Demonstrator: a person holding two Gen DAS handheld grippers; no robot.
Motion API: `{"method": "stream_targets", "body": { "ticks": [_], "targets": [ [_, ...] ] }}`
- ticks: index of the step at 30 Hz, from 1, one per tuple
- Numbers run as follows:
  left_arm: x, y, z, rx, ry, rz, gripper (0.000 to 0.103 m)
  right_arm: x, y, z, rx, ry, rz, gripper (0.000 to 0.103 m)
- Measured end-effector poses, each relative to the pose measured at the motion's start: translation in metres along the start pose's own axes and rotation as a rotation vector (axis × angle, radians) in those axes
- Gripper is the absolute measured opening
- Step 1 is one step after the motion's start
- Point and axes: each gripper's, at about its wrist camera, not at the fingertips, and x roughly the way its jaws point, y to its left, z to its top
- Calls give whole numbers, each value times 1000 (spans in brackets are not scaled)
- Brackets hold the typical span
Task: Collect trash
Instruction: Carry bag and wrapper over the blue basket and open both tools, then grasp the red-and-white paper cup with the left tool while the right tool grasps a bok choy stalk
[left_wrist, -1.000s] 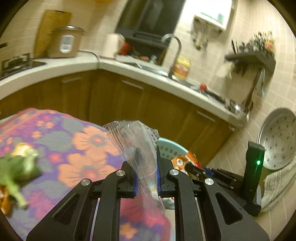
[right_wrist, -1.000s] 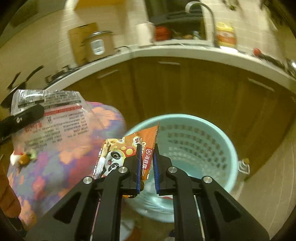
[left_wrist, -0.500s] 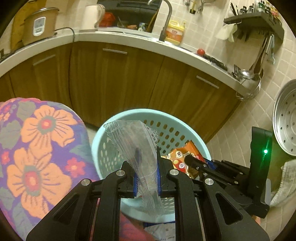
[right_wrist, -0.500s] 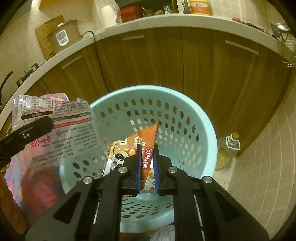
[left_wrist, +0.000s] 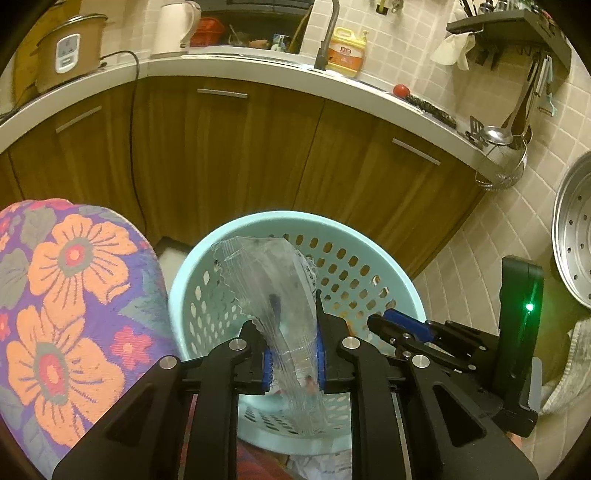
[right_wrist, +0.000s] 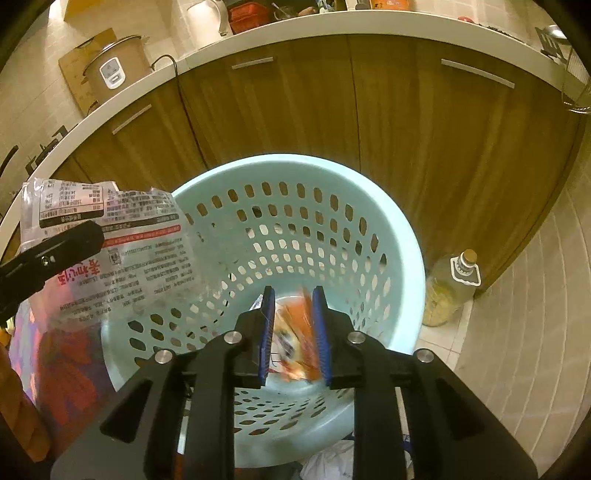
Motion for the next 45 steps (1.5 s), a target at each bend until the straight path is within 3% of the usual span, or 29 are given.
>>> {"method": "stream_targets", "body": {
  "ticks": [3, 5, 9, 11, 18, 20, 28, 35, 45],
  "targets": [
    [2, -3, 1, 8, 10, 8, 22, -1, -1, 1, 16, 3, 19, 24],
    [3, -4, 0, 12, 19, 19, 40, -3, -1, 2, 13, -4, 13, 27],
    [-1, -1, 0, 1, 5, 25, 52, -12, 1, 3, 7, -22, 12, 36],
    [-4, 1, -1, -7, -1, 25, 53, -18, 3, 3, -1, -41, 7, 43],
    [-36, 9, -7, -32, -62, 29, 53, -44, 20, 6, -38, -85, 30, 44],
    [-51, 12, -10, -38, -91, 29, 57, -52, 27, 7, -55, -99, 39, 44],
    [-117, 32, -29, -80, -224, 57, 62, -81, 82, 4, -159, -148, 111, 44],
    [-187, 65, -58, -160, -336, 136, 62, -96, 151, -10, -296, -164, 186, 44],
    [-285, 142, -123, -327, -438, 324, 62, -104, 258, -29, -457, -153, 308, 44]
  ]
}}
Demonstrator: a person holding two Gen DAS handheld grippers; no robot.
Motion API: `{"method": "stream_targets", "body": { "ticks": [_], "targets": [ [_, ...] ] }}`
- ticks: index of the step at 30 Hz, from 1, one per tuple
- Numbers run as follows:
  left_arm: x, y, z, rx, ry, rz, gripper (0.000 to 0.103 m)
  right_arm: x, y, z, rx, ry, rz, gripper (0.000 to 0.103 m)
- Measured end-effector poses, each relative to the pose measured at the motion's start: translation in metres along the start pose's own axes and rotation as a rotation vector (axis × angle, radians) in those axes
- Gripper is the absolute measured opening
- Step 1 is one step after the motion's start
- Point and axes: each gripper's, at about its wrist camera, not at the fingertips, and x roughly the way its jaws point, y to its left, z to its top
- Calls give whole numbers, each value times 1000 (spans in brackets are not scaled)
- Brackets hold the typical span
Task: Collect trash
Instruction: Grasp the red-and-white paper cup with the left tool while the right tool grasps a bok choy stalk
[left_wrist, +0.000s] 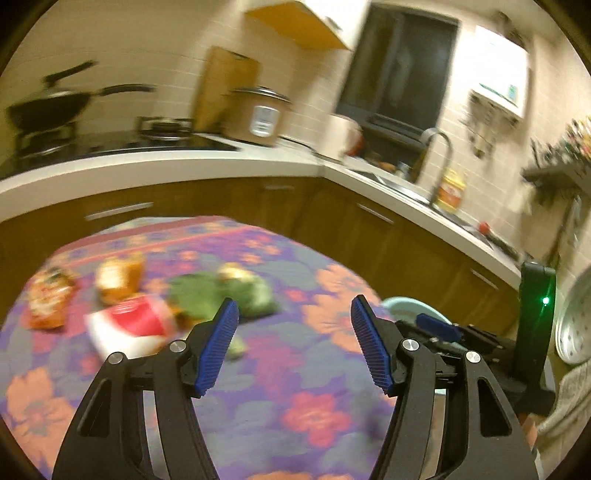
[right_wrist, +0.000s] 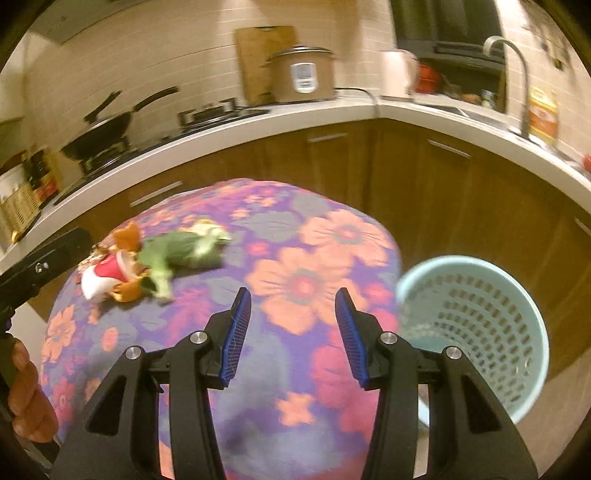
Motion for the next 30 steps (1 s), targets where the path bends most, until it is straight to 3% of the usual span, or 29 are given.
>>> {"method": "stream_targets", "body": {
  "ticks": [6, 12, 17, 22, 26, 30],
  "targets": [
    [-29, 73, -6, -109, -22, 123, 62, 36, 43, 20, -65, 28, 61, 44],
    [-19, 122, -13, -244, 28, 137, 60, 84, 68, 36, -81, 85, 123, 44],
    [-3, 138, -19, -307, 58, 136, 60, 110, 84, 42, -99, 93, 128, 44],
    [10, 144, -23, -332, 80, 133, 60, 129, 88, 43, -76, 103, 127, 56],
    [20, 147, -27, -342, 100, 121, 60, 145, 91, 44, -81, 151, 99, 57],
    [31, 150, -30, -349, 128, 104, 47, 154, 90, 45, -78, 174, 107, 56]
  ]
}}
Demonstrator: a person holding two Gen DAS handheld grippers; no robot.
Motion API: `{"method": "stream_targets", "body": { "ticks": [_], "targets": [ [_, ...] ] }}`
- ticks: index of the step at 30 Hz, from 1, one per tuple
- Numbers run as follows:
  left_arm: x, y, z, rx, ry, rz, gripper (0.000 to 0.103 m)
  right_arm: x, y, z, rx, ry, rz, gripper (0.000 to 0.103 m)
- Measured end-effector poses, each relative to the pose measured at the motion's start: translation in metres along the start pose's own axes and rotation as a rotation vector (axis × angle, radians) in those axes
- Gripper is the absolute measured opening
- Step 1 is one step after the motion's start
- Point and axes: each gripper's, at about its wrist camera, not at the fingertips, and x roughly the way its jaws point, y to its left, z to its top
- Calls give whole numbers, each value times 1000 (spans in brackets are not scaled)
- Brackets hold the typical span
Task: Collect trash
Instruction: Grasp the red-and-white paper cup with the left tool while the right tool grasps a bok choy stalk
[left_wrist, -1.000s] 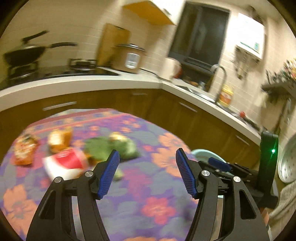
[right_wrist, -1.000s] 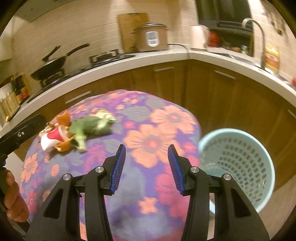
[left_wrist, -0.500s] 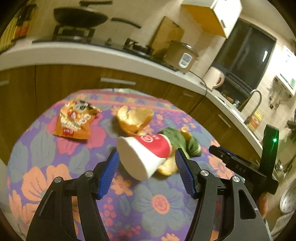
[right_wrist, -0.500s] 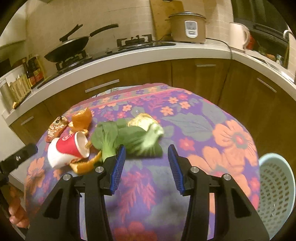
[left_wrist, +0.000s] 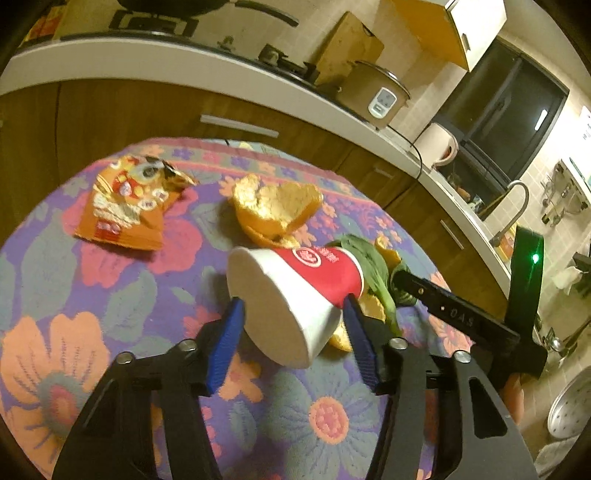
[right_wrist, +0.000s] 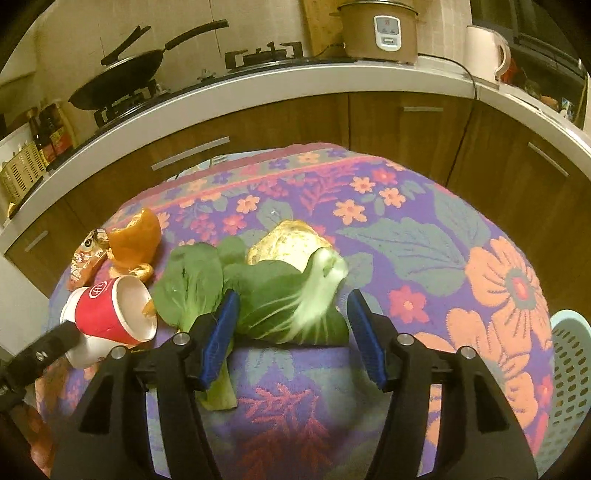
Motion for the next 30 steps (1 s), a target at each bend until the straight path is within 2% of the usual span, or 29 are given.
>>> {"method": "stream_targets", "body": {
  "ticks": [2, 3, 4, 6, 10, 16, 19, 24, 30],
  "targets": [
    [0, -2, 0, 7, 0, -3, 40, 3, 2, -1, -9, 20, 2, 39],
    [0, -3, -1, 13, -4, -1, 38, 4, 3, -1, -11, 24, -4, 35],
    [0, -5, -1, 20, -6, -5, 31, 3, 3, -2, -11, 20, -9, 32],
    [1, -8, -3, 32, 2, -18, 23, 1, 2, -3, -9, 16, -10, 29],
    [0, -14, -5, 57, -1, -36, 13, -3, -1, -5, 5, 8, -6, 26],
    [-7, -28, -10, 96, -16, -54, 1, -14, 1, -10, -7, -25, -19, 23],
    [-16, -33, -11, 113, -37, -58, 1, -21, -5, -15, 18, -28, -2, 22],
    [-31, -40, -12, 128, -61, -104, 1, -39, -17, -31, 77, -23, 85, 22],
    [-42, -54, -19, 159, -71, -141, 1, -59, -23, -59, 75, 34, 147, 22]
  ]
}}
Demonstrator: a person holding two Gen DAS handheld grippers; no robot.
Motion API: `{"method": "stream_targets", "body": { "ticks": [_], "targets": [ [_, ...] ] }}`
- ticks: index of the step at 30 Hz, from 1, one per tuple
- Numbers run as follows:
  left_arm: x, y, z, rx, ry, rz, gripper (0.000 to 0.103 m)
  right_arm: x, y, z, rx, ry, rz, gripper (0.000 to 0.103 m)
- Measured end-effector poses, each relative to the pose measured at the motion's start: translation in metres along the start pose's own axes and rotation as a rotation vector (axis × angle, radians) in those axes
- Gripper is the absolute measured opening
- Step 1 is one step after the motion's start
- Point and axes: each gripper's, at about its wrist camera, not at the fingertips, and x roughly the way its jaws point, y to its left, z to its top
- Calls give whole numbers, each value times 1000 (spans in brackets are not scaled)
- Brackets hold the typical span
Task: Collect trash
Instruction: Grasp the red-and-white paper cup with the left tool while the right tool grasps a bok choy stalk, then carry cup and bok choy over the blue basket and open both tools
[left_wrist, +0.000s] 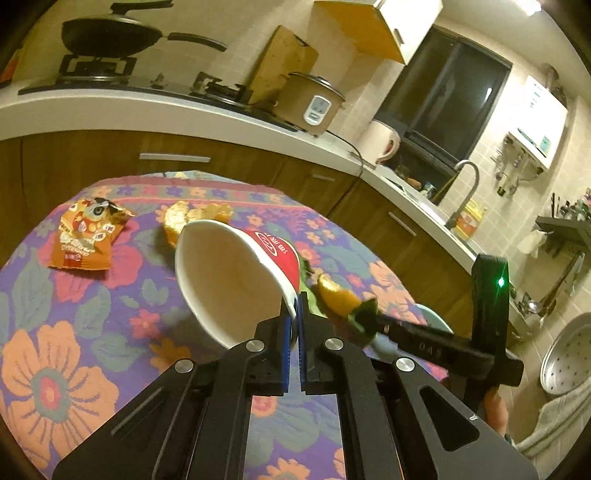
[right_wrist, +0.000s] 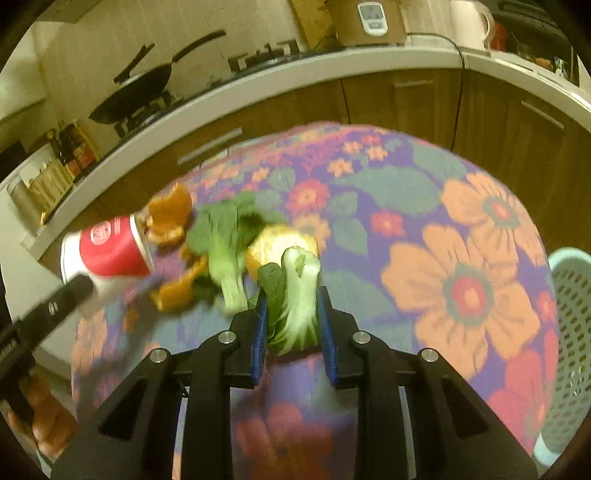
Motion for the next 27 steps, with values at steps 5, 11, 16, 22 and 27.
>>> {"method": "stream_targets", "body": {
  "ticks": [5, 11, 16, 22, 27],
  "targets": [
    [-4, -7, -5, 13, -1, -16, 1, -18, 4, -24, -64, 7, -45, 22],
    [-6, -22, -8, 46, -1, -38, 1, -50, 3, -42, -78, -71, -64, 19],
    [5, -53, -9, 80, 15, -111, 1, -84, -14, -42, -38, -156, -99, 19],
    [47, -118, -24, 179, 98, -183, 1, -119, -64, -46, 44, -226, -212, 19],
    [85, -173, -32, 246, 160, -257, 1, -136, -117, -57, 149, -244, -274, 19]
  ]
}}
